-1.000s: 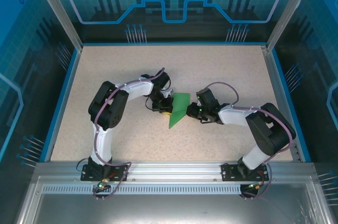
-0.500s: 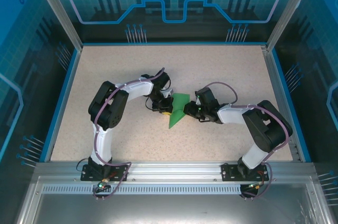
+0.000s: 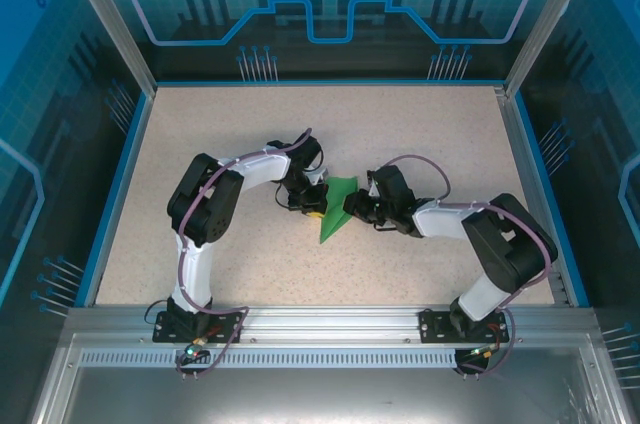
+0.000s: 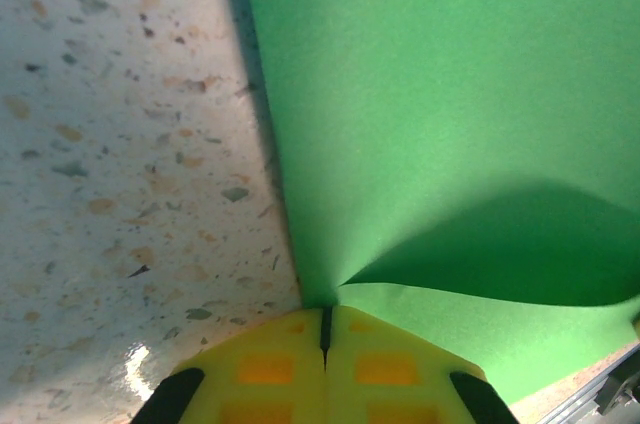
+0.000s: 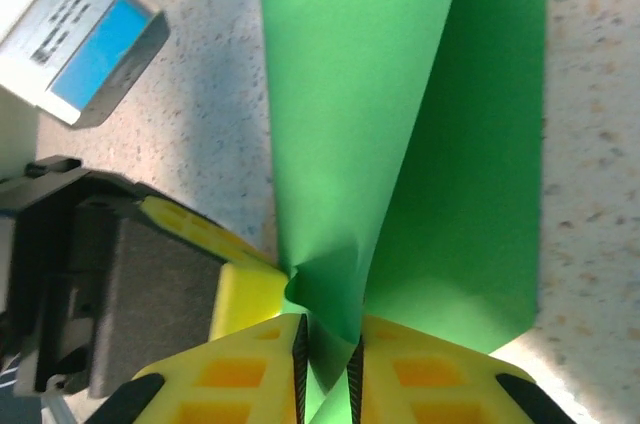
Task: Fold a paper plane with a square sheet of paper (pick it up from the middle)
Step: Fourth fold the wing at the center of the table.
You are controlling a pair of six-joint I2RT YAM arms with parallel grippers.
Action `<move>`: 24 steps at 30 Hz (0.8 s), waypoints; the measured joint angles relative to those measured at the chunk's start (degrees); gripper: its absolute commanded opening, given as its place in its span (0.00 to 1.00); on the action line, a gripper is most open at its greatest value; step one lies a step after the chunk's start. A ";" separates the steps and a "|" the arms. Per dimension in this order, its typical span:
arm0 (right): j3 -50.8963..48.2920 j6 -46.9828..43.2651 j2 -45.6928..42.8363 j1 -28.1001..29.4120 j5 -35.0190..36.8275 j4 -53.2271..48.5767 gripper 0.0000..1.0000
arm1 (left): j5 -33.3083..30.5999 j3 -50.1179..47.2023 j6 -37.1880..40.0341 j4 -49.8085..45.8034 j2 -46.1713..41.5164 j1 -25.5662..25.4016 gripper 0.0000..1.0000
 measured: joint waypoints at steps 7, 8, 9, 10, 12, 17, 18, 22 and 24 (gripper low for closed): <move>0.13 -0.04 -0.13 2.47 1.31 -1.97 0.16 | 0.00 0.00 0.00 0.00 0.00 0.00 0.02; 0.22 -0.04 -0.13 2.71 1.70 -2.60 0.15 | 0.00 0.00 0.00 0.02 0.00 0.00 0.02; 0.31 -0.04 -0.15 2.93 2.12 -3.17 0.15 | 0.00 0.00 0.00 0.02 0.00 0.00 0.02; 0.48 -0.07 -0.15 3.08 2.58 -4.02 0.15 | 0.00 0.00 0.00 0.00 0.00 0.00 0.02; 0.94 -0.24 -0.15 3.45 3.41 -5.27 0.14 | 0.00 0.00 0.00 0.00 0.00 0.00 0.02; 2.91 -0.52 -0.15 4.42 4.85 -7.67 0.13 | 0.02 0.00 0.00 0.00 0.00 0.00 0.02; 3.30 -0.57 -0.15 4.57 4.96 -7.98 0.13 | 0.02 0.00 0.00 0.00 0.00 0.00 0.02; 5.86 -1.11 -0.09 5.81 6.27 -10.38 0.13 | 0.02 0.00 0.00 0.00 0.00 0.00 0.02; 7.15 -1.60 0.02 6.34 6.78 -11.74 0.13 | 0.02 0.00 0.00 0.00 0.00 0.00 0.02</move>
